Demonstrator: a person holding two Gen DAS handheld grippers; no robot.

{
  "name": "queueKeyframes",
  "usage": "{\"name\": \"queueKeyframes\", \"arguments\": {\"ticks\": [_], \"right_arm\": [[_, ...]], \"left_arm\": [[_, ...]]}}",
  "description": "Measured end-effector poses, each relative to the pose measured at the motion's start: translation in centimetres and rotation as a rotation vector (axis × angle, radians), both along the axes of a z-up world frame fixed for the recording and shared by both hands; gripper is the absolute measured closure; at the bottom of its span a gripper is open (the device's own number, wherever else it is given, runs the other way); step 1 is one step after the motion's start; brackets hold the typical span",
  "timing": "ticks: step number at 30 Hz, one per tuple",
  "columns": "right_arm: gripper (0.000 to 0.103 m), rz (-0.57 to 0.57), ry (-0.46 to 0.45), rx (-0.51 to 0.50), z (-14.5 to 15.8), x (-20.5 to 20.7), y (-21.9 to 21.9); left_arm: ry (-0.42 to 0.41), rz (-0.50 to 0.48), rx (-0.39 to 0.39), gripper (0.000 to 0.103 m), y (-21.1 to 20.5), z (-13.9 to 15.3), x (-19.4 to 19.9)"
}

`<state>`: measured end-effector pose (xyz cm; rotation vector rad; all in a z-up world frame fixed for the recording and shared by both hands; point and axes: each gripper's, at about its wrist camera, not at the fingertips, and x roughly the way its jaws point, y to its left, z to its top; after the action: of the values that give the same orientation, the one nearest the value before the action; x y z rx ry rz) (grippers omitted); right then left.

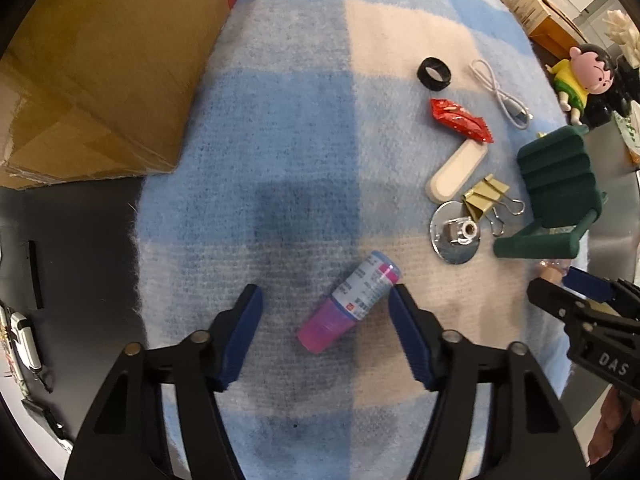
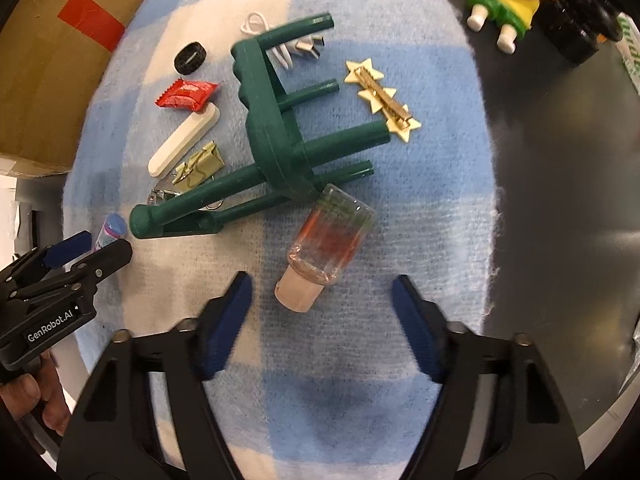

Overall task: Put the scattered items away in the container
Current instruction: 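Lower the left tool to the pink-capped tube while the right tool approaches the glass jar, then close the left tool on the pink tube while the right tool grasps the glass jar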

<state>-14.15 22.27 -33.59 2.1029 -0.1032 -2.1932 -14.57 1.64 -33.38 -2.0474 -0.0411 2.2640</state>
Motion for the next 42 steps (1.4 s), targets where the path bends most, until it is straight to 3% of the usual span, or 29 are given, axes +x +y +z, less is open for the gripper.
{"name": "queueKeyframes", "arguments": {"ticks": [3,4,7,9,26,34,38,42], "right_arm": [[0.044,0.004,0.005,0.012,0.0,-0.3,-0.2],[0.047,0.004,0.006,0.019,0.0,-0.4,-0.2],[0.064,0.007,0.007,0.035,0.1,-0.7,-0.3],[0.081,0.002,0.006,0.028,0.2,-0.9,-0.2],[0.082,-0.014,0.045,-0.016,2.9,-0.4,0.1],[0.082,-0.027,0.093,-0.034,5.2,-1.8,-0.1],[0.082,-0.021,0.119,-0.038,8.0,1.2,2.7],[0.082,-0.012,0.132,-0.040,7.5,2.0,1.9]], "left_arm": [[-0.001,0.006,0.004,0.056,-0.3,0.1,-0.1],[-0.003,0.007,0.005,0.062,-0.4,0.1,-0.2],[-0.011,0.007,-0.003,0.079,-0.8,0.2,-0.3],[-0.018,0.011,0.003,0.084,-1.0,0.2,-0.4],[0.002,0.012,0.061,0.084,0.2,2.9,1.1],[0.037,-0.004,0.066,0.084,1.3,6.3,2.9],[0.051,0.009,0.069,0.084,0.9,7.4,2.9],[0.064,0.024,0.073,0.084,0.7,8.5,3.3]]}}
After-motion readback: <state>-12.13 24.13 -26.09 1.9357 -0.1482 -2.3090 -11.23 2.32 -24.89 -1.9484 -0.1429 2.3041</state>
